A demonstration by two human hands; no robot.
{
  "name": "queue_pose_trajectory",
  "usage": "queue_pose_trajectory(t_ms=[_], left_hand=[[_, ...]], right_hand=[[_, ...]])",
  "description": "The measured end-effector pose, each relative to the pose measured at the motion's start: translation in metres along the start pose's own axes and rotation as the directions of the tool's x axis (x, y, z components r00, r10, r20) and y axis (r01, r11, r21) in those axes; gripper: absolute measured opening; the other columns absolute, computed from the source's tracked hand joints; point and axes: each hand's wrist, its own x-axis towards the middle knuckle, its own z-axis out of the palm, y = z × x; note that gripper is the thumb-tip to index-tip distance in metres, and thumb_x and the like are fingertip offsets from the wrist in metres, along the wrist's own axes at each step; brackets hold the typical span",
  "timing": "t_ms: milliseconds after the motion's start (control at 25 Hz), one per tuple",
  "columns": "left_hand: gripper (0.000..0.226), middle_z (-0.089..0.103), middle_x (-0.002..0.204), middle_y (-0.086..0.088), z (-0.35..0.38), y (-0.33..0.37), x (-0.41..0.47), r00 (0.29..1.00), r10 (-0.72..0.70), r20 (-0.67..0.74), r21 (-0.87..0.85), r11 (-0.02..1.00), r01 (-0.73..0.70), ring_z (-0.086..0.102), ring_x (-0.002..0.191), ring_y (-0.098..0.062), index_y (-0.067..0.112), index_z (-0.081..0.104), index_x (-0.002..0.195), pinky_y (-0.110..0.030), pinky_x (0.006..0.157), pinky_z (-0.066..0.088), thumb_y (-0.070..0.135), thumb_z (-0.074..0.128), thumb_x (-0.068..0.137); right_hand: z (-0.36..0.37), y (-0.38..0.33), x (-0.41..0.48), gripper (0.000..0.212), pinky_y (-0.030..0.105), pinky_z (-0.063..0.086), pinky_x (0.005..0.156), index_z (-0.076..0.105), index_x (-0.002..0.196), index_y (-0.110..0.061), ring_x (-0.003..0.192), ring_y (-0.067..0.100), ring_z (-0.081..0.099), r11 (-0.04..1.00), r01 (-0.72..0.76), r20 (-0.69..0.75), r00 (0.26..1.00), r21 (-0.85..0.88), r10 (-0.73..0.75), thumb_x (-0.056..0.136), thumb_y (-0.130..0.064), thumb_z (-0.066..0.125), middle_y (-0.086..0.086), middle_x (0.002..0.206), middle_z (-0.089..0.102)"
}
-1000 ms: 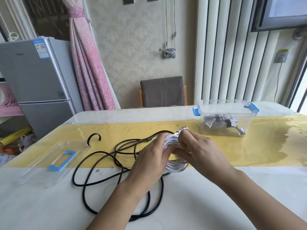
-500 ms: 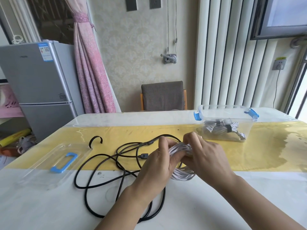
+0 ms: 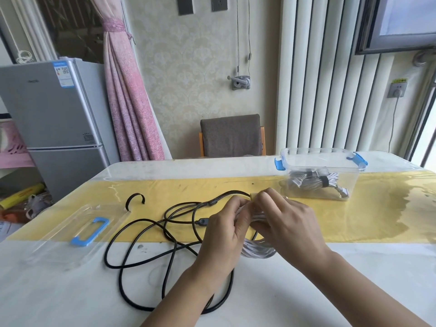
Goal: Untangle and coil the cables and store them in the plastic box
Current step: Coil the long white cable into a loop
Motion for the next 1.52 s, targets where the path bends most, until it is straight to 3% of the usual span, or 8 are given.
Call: queue_pose_trajectory(t_ms=[240, 400, 600, 760, 880, 1120, 1320, 1520], left_hand=[[0.03, 0.065, 0.068, 0.016, -0.011, -0.006, 0.004, 0.995, -0.032, -0.095, 0.009, 0.999, 0.033, 0.061, 0.067, 0.002, 0.011, 0.061, 0.09, -0.013, 0.06, 0.042, 0.035, 0.044, 0.097], [0.018, 0.053, 0.052, 0.026, -0.023, -0.015, 0.008, 0.986, -0.114, -0.121, 0.08, 0.989, 0.124, 0.048, 0.051, 0.01, 0.016, 0.058, 0.082, -0.006, 0.053, 0.032, 0.022, 0.049, 0.096], [0.029, 0.061, 0.066, 0.018, -0.019, -0.019, 0.005, 0.996, -0.07, -0.054, 0.119, 0.99, 0.076, 0.056, 0.064, 0.006, 0.014, 0.062, 0.098, -0.008, 0.058, 0.036, 0.039, 0.049, 0.092], [0.036, 0.069, 0.083, 0.01, -0.016, -0.025, 0.002, 0.999, -0.046, 0.015, 0.164, 0.986, 0.043, 0.064, 0.079, -0.002, 0.027, 0.058, 0.105, -0.022, 0.065, 0.049, 0.055, 0.042, 0.089], [0.032, 0.069, 0.078, 0.005, -0.012, -0.027, 0.001, 0.996, -0.046, 0.075, 0.197, 0.98, 0.03, 0.065, 0.072, -0.01, 0.035, 0.051, 0.107, -0.034, 0.064, 0.05, 0.057, 0.039, 0.088], [0.022, 0.062, 0.067, -0.016, -0.014, -0.027, 0.0, 0.996, -0.057, 0.067, 0.245, 0.969, 0.039, 0.044, 0.046, -0.023, 0.041, 0.045, 0.102, -0.036, 0.046, 0.034, 0.054, 0.04, 0.085], [0.014, 0.067, 0.069, 0.0, -0.016, -0.024, 0.0, 0.997, -0.07, 0.039, 0.259, 0.964, 0.057, 0.037, 0.042, -0.012, 0.037, 0.046, 0.094, -0.034, 0.045, 0.031, 0.05, 0.045, 0.091], [0.02, 0.063, 0.061, 0.002, -0.018, -0.028, 0.0, 0.999, -0.025, 0.043, 0.361, 0.933, 0.008, 0.039, 0.041, -0.014, 0.034, 0.048, 0.095, -0.031, 0.041, 0.029, 0.052, 0.042, 0.09]], right_hand=[[-0.005, 0.001, 0.003, 0.022, 0.025, 0.043, 0.047, 0.056, 0.096, -0.018, 0.058, 0.014, 0.051, 0.954, -0.097, 0.158, 0.986, 0.284, 0.053, 0.082, -0.026, 0.071, -0.006, 0.103, 0.049], [-0.002, 0.006, 0.004, 0.012, 0.009, 0.036, 0.057, 0.065, 0.084, -0.019, 0.062, -0.001, 0.047, 0.839, -0.274, 0.248, 0.953, 0.47, 0.172, 0.078, -0.018, 0.075, -0.015, 0.078, 0.05], [-0.001, 0.01, 0.005, 0.016, 0.012, 0.044, 0.061, 0.073, 0.086, -0.023, 0.069, -0.002, 0.057, 0.693, -0.472, 0.373, 0.877, 0.545, 0.303, 0.072, -0.02, 0.081, -0.018, 0.073, 0.06], [-0.005, 0.008, 0.005, 0.028, 0.013, 0.04, 0.061, 0.071, 0.105, -0.032, 0.065, 0.008, 0.051, 0.649, -0.396, 0.351, 0.913, 0.649, 0.206, 0.078, -0.023, 0.074, -0.013, 0.072, 0.053], [-0.006, 0.007, 0.005, 0.034, 0.009, 0.041, 0.066, 0.067, 0.115, -0.031, 0.071, 0.006, 0.055, 0.672, -0.37, 0.36, 0.919, 0.641, 0.162, 0.083, -0.019, 0.071, -0.015, 0.077, 0.056], [-0.003, 0.01, 0.003, 0.013, 0.027, 0.056, 0.07, 0.072, 0.081, -0.013, 0.07, 0.007, 0.066, 0.596, -0.442, 0.32, 0.897, 0.67, 0.305, 0.072, -0.007, 0.079, -0.009, 0.081, 0.067], [-0.003, 0.01, 0.003, 0.008, 0.013, 0.046, 0.06, 0.071, 0.073, -0.012, 0.063, 0.001, 0.055, 0.738, -0.31, 0.186, 0.951, 0.6, 0.248, 0.071, -0.013, 0.079, -0.009, 0.097, 0.059], [0.002, 0.007, -0.001, 0.005, 0.013, 0.049, 0.062, 0.072, 0.077, -0.011, 0.064, -0.002, 0.058, 0.707, -0.251, 0.18, 0.968, 0.661, 0.175, 0.074, -0.012, 0.076, -0.007, 0.091, 0.067]])
